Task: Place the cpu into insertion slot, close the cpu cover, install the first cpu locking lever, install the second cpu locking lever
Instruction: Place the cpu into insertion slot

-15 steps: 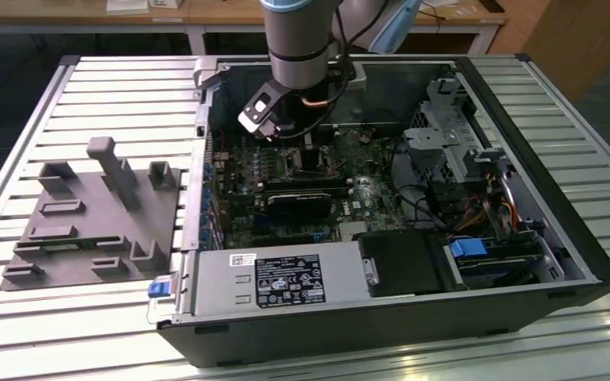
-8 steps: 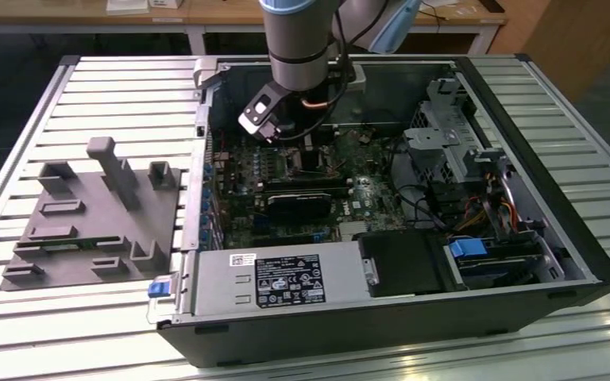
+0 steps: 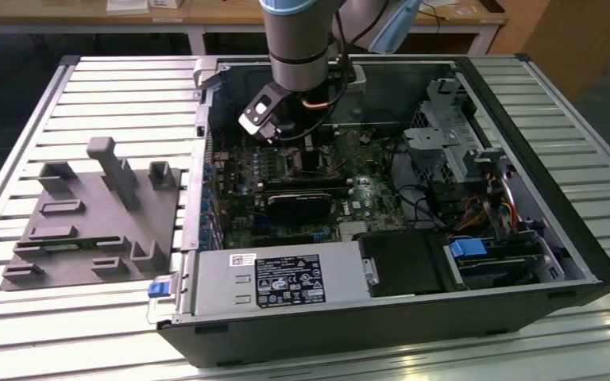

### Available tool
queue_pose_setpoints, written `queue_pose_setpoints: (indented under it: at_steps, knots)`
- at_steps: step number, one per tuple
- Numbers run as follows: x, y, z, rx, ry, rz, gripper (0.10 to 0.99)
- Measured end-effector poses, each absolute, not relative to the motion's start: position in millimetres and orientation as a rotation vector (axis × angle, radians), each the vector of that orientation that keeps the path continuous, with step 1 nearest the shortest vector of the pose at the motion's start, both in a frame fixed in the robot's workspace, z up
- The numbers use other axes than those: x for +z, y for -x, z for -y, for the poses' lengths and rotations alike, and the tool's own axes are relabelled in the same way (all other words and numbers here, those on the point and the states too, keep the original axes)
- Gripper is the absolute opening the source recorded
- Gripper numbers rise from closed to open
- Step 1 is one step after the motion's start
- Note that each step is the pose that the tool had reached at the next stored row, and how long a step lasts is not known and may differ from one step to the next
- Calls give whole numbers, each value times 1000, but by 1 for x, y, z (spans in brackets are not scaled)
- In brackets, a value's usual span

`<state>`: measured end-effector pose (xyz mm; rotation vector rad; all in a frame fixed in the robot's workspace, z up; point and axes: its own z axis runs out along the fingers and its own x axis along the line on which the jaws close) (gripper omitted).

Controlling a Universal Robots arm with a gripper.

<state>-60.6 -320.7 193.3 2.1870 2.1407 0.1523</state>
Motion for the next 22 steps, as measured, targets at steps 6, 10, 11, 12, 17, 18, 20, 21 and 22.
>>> queue_pose_setpoints:
  at_steps: [6,10,11,12,17,18,20,21,22]
  knots:
    - [193,60,321,153,-2187,-2141,537]
    - [193,60,321,152,-2187,-2141,537]
    - [193,60,321,152,-2187,-2141,537]
    - [193,60,321,152,-2187,-2141,537]
    - [193,60,321,152,-2187,-2141,549]
    - [193,60,321,152,-2187,-2141,612]
    - [193,60,321,152,-2187,-2141,612]
    - [193,60,321,152,-2187,-2141,612]
    - [193,60,321,152,-2187,-2141,612]
